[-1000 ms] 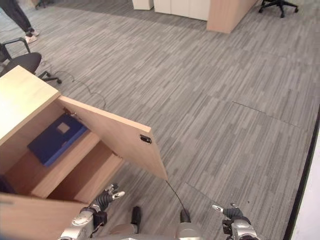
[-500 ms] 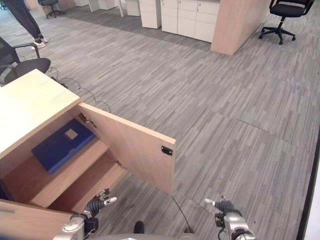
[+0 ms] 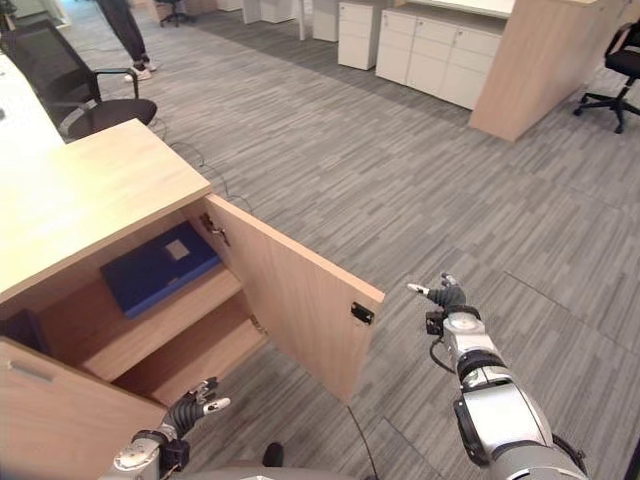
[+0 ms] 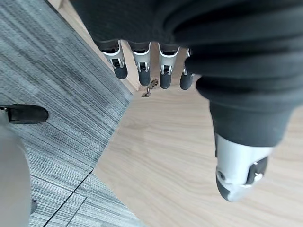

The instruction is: Put the empty folder in the office cabinet

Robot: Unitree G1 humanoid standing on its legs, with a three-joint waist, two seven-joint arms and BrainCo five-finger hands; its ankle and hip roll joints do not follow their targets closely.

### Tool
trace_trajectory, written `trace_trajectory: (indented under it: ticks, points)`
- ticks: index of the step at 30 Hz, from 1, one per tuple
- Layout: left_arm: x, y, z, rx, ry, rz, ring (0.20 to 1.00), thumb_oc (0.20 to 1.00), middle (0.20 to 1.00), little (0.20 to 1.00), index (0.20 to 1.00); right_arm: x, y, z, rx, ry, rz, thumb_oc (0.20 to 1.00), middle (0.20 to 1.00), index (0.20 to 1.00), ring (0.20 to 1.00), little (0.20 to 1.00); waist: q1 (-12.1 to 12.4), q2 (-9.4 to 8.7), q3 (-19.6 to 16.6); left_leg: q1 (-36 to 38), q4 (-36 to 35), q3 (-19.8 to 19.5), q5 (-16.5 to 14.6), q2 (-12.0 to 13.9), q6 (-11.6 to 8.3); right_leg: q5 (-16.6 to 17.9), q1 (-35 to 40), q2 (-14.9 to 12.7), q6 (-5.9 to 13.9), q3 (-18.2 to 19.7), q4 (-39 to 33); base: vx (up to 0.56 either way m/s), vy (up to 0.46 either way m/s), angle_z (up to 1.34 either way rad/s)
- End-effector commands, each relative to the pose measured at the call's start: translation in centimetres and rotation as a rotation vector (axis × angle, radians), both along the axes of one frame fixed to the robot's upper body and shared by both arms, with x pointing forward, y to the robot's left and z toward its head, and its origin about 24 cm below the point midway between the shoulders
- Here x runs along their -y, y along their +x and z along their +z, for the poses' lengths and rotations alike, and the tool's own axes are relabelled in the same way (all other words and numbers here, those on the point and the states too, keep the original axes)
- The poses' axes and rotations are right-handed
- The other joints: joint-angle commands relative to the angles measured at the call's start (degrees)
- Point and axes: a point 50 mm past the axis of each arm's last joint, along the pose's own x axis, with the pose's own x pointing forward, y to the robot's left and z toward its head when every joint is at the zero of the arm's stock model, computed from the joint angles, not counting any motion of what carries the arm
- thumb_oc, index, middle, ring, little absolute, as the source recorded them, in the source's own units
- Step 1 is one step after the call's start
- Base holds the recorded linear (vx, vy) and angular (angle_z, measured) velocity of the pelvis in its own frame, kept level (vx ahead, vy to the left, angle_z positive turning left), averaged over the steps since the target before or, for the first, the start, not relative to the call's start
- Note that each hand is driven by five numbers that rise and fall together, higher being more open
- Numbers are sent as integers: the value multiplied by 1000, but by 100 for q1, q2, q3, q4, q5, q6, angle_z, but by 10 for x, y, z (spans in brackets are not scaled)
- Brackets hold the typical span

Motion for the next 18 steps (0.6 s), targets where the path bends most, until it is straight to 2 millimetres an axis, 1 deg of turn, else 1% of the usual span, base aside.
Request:
trace_trajectory:
  ticks: [1, 4, 5, 7, 10, 12, 13, 14, 18]
  points:
    - [-8, 25, 14, 84, 33, -42, 1000, 1000, 1000, 1000, 1000, -6, 20, 21, 85, 10, 1, 1000, 1000, 1000, 1000, 1000, 236, -232, 265, 219, 96, -85, -584, 211, -120, -317, 108, -409, 462, -259, 268, -6, -17, 23]
    - [-9, 25, 14, 79, 41, -40, 1000, 1000, 1000, 1000, 1000, -19, 21, 16, 79, 32, 28, 1000, 1000, 1000, 1000, 1000, 334, -225, 283, 130, 108, -233, -549, 201, -137, -350, 117, -393, 441, -394, 292, -10, -22, 16]
    - [-9, 25, 14, 78, 41, -40, 1000, 1000, 1000, 1000, 1000, -19, 21, 16, 78, 32, 28, 1000, 1000, 1000, 1000, 1000, 325, -227, 280, 126, 109, -242, -548, 200, -138, -351, 119, -393, 440, -404, 291, -3, -35, 43]
    - [-10, 31, 16, 94, 45, -24, 1000, 1000, 1000, 1000, 1000, -36, 16, 3, 61, 68, 60, 1000, 1000, 1000, 1000, 1000, 447, -212, 319, -48, 143, -474, -474, 192, -215, -421, 139, -348, 400, -612, 297, -37, -74, 57]
    - [-9, 37, 18, 111, 44, -10, 1000, 1000, 1000, 1000, 1000, -48, 9, -9, 33, 90, 85, 1000, 1000, 1000, 1000, 1000, 521, -174, 348, -150, 166, -634, -423, 179, -263, -487, 152, -315, 362, -769, 331, -26, -53, 53]
    - [-9, 39, 18, 116, 47, -4, 1000, 1000, 1000, 1000, 1000, -56, 1, -20, 9, 114, 102, 1000, 1000, 1000, 1000, 1000, 543, -159, 361, -186, 187, -726, -404, 177, -294, -526, 179, -298, 336, -879, 356, -17, -55, 38]
    - [-10, 41, 19, 125, 48, 14, 1000, 1000, 1000, 1000, 1000, -66, -9, -33, -20, 131, 132, 1000, 1000, 1000, 1000, 1000, 551, -145, 377, -212, 190, -815, -372, 179, -326, -567, 211, -268, 304, -967, 366, -25, -69, 20]
    - [-11, 42, 19, 127, 51, 24, 1000, 1000, 1000, 1000, 1000, -71, -16, -39, -36, 144, 147, 1000, 1000, 1000, 1000, 1000, 532, -140, 376, -222, 179, -852, -351, 187, -350, -580, 232, -254, 288, -1029, 366, -31, -73, 24]
    - [-13, 45, 20, 141, 56, 64, 1000, 1000, 1000, 1000, 1000, -90, -37, -57, -64, 196, 209, 1000, 1000, 1000, 1000, 1000, 495, -96, 406, -307, 156, -955, -230, 221, -460, -636, 277, -192, 223, -1178, 330, -38, -55, 37]
